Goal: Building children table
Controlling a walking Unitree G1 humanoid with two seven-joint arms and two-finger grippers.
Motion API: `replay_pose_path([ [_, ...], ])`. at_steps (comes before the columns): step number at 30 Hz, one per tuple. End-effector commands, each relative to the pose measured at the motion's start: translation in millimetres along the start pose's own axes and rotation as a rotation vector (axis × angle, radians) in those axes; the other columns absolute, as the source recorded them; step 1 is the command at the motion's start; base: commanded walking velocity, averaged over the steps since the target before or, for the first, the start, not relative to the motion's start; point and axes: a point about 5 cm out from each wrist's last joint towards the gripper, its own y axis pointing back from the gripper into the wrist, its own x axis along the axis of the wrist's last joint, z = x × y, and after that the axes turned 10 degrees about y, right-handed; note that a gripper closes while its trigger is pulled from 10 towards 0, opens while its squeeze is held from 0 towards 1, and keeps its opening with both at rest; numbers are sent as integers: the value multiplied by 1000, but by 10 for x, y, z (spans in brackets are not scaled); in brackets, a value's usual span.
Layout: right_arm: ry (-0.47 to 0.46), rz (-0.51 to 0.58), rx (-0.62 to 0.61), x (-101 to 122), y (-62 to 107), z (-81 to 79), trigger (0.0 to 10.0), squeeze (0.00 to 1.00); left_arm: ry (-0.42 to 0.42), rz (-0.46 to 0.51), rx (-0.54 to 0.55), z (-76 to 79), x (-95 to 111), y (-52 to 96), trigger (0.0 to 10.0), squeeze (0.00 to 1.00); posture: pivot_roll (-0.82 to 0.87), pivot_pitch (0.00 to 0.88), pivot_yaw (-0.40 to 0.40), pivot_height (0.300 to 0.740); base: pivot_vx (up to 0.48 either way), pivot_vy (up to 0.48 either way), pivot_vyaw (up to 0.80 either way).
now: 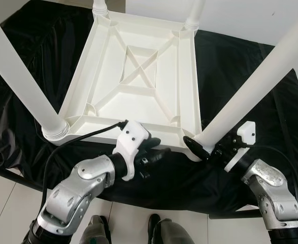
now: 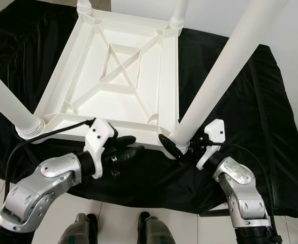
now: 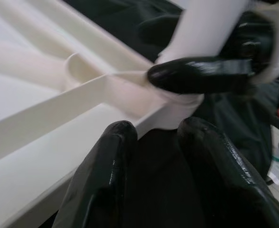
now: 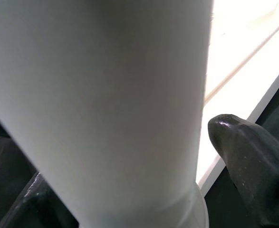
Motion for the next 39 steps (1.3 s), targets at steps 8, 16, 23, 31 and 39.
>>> replay_pose_path([
  [8,20,15,-55,5,-26,114,2784,0,-44,-29,-16,71,40,6,10000,0,82,216,-100,740,0,0,0],
  [16,25,41,-71,58,-39,148,0,0,-61,-27,-4,53,61,9,10000,0,80,207,-103,740,0,0,0],
  [23,14,28,-112,30,-7,173,0,0,-67,-18,8,50,70,-15,10000,0,75,192,-114,740,0,0,0],
  [31,-38,-88,-312,-128,40,89,0,0,-72,-2,28,24,99,-15,10000,0,75,185,-121,740,0,0,0],
  [39,-86,-121,-581,-132,-34,-123,0,0,-78,8,36,-2,114,-18,10000,0,72,179,-123,740,0,0,0],
])
